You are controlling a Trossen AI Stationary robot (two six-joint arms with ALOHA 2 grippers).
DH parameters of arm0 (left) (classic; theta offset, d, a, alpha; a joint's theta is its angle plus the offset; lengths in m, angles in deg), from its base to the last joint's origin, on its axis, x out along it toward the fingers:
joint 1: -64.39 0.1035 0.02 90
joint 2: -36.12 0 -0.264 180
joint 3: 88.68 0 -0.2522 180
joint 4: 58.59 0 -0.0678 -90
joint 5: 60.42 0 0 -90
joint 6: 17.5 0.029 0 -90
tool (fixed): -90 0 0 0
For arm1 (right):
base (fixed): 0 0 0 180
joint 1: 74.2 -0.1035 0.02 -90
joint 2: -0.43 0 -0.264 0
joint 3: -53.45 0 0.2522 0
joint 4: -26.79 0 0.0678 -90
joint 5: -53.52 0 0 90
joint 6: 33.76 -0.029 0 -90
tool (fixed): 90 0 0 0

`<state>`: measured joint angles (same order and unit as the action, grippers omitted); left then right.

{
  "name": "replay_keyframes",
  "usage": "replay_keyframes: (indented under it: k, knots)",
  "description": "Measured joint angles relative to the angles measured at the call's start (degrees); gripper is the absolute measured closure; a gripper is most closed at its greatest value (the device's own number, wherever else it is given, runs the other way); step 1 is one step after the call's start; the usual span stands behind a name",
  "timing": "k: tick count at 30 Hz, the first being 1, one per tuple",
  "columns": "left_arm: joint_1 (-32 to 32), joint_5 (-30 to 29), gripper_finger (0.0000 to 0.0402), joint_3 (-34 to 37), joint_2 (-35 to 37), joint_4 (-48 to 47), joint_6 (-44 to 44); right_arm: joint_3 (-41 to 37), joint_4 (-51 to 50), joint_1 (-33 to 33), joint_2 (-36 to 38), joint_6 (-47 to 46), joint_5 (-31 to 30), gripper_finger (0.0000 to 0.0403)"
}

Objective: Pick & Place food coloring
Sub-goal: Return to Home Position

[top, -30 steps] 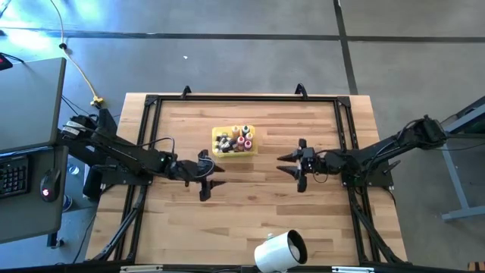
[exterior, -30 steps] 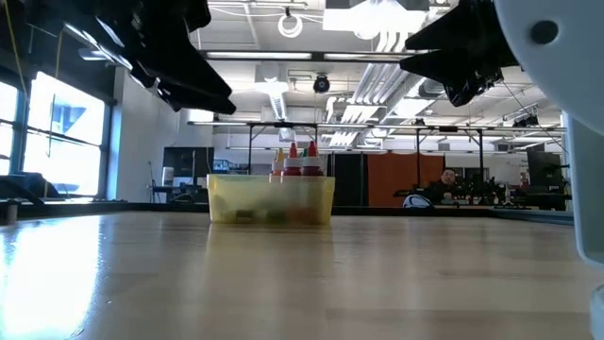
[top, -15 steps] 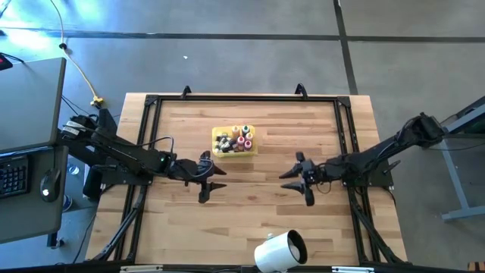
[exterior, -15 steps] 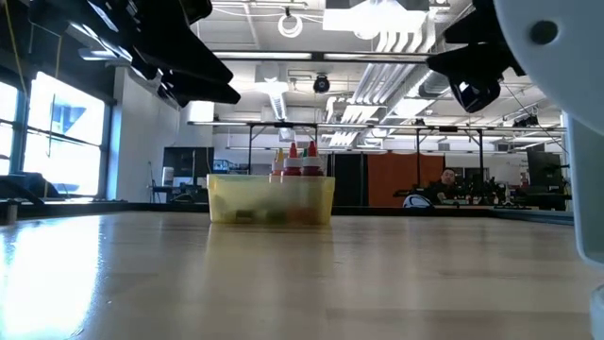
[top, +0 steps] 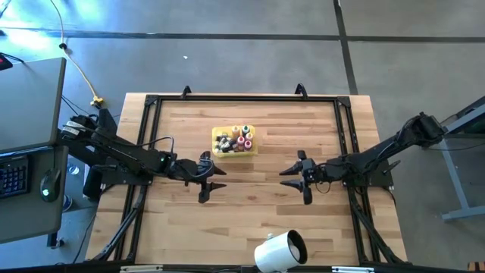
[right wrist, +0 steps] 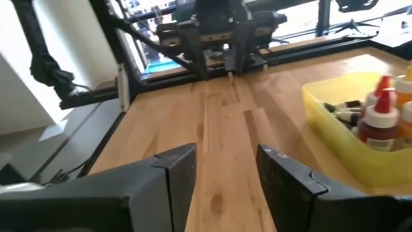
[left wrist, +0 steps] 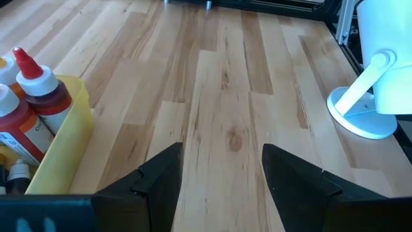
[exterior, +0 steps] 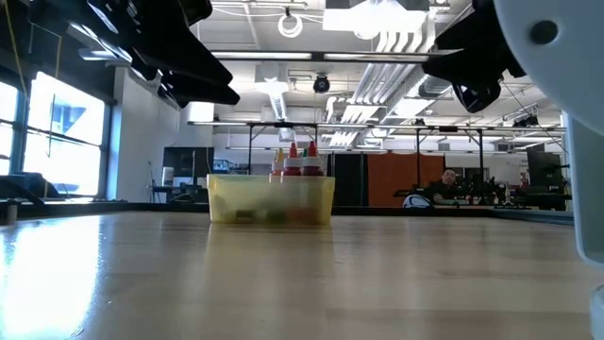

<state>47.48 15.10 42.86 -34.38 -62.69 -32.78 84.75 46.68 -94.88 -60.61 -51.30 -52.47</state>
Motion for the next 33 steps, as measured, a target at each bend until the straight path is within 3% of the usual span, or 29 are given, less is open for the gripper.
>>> replay_keyframes:
  k: [13, 18, 22, 28, 30, 33]
  knots:
    - [0.0, -2.6, 0.0192, 0.0, 0.0, -1.2, 0.4, 0.0, -3.7, 0.0, 0.0, 9.5, 0.4, 0.0247]
    - [0.0, -3.8, 0.0192, 0.0, 0.0, -1.2, 0.4, 0.0, -8.0, 0.0, 0.0, 15.4, -2.8, 0.0247]
    - [0.0, -6.1, 0.0192, 0.0, 0.0, -1.2, 0.5, 0.0, -9.0, 0.0, 0.0, 19.9, -13.3, 0.0247]
    - [0.1, -22.4, 0.0192, -0.1, 1.5, -0.5, 3.0, 0.0, -8.5, 0.0, 0.0, 26.0, -33.9, 0.0247]
    - [0.7, -25.7, 0.0192, -0.2, 2.4, -0.3, 2.9, 0.0, -8.6, 0.1, 0.3, 27.1, -37.7, 0.0247]
    - [2.4, -24.7, 0.0192, -0.3, 4.0, -0.4, 0.3, 0.0, -9.4, 0.0, 2.0, 30.7, -37.1, 0.0247]
